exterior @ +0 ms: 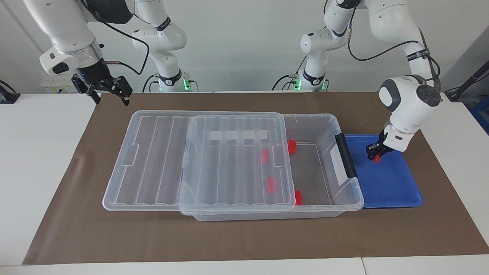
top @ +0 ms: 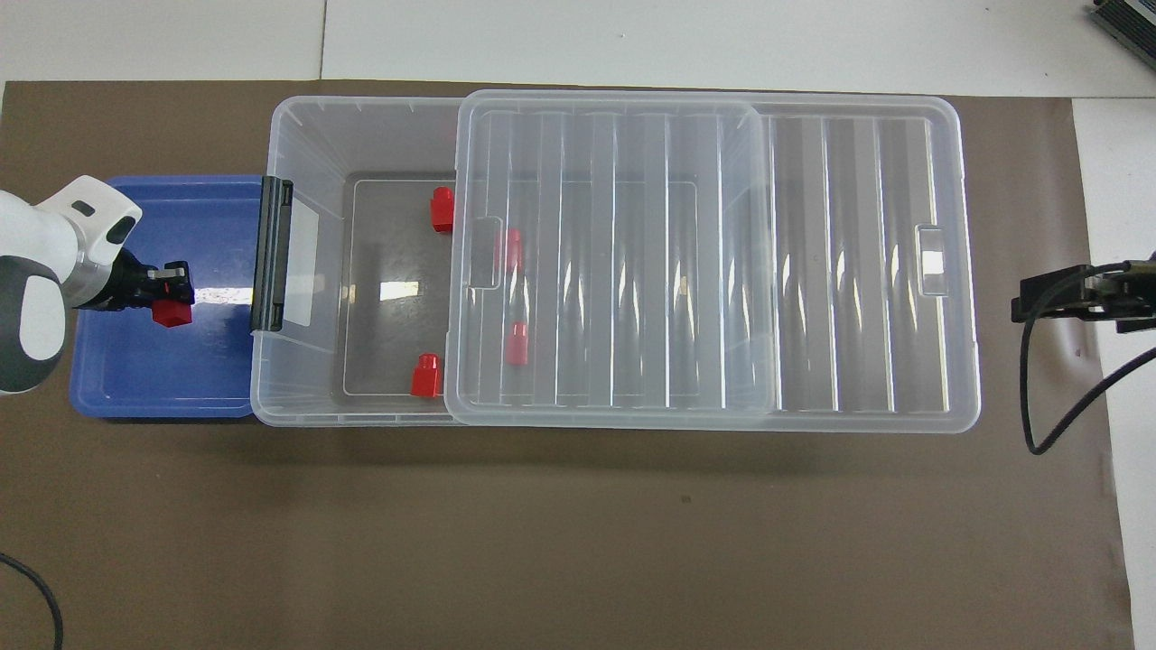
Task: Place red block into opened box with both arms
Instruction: 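Lift the red block out of the blue tray with the left gripper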
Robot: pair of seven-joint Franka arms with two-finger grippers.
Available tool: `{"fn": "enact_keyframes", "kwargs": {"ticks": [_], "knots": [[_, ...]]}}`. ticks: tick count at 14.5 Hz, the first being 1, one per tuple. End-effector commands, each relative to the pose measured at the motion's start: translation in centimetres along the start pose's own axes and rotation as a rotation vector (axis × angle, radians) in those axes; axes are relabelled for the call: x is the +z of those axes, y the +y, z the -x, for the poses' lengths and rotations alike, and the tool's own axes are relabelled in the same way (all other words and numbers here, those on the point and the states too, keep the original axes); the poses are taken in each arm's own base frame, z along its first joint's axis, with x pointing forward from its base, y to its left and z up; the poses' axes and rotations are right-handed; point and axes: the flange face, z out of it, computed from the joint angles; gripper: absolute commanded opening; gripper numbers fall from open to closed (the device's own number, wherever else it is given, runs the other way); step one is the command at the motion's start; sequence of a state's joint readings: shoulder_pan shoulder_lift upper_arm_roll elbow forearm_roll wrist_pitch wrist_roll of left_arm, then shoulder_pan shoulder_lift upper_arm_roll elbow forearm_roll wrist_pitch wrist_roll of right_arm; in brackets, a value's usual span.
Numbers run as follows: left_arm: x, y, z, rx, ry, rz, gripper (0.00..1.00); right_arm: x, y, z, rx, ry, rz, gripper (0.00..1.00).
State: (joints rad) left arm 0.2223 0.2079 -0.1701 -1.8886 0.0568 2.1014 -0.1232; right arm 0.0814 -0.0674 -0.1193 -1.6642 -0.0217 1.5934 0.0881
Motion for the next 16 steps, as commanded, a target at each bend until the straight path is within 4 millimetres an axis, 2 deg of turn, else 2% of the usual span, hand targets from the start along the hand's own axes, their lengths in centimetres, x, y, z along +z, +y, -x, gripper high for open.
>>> {"fn": "enact_keyframes", "kwargs": {"ticks": [1, 2, 5, 6, 7, 9, 11, 13, 16], "knots": [[-4.8, 1.2, 0.1, -0.027, -0.002, -0.025, 0.11, -0.2, 0.2, 0.0, 0.014, 0.013, -0.016, 1.00], [-6.8, 1.2, 0.1, -0.038, -0.008, -0.027, 0.11, -0.2, 0.2, 0.0, 0.014, 0.013, -0.016, 1.00], [-14.7, 2.3, -0.2, -0.068, -0.035, -0.016, 0.12, -0.2, 0.2, 0.0, 0.014, 0.013, -0.016, 1.00], [-16.2, 3.3, 0.1, -0.093, -0.046, -0.004, 0.12, -0.2, 0.2, 0.0, 0.014, 0.013, -0.016, 1.00], [-16.9, 4.6, 0.6, -0.137, -0.045, 0.021, 0.12, -0.2, 0.2, 0.0, 0.014, 0.013, -0.016, 1.00], [-17.2, 8.3, 1.3, -0.217, -0.047, 0.037, 0.13, -0.2, 0.2, 0.0, 0.014, 0.013, -0.016, 1.00], [-17.3, 12.0, 2.3, -0.226, -0.041, 0.032, 0.16, -0.2, 0.2, 0.0, 0.014, 0.013, -0.016, 1.00], [-16.3, 13.4, 3.2, -0.226, -0.024, 0.036, 0.16, -0.2, 0.2, 0.0, 0.014, 0.013, -0.016, 1.00], [-13.0, 14.1, 4.7, -0.228, 0.040, 0.055, 0.16, -0.2, 0.2, 0.0, 0.014, 0.013, -0.016, 1.00]]}}
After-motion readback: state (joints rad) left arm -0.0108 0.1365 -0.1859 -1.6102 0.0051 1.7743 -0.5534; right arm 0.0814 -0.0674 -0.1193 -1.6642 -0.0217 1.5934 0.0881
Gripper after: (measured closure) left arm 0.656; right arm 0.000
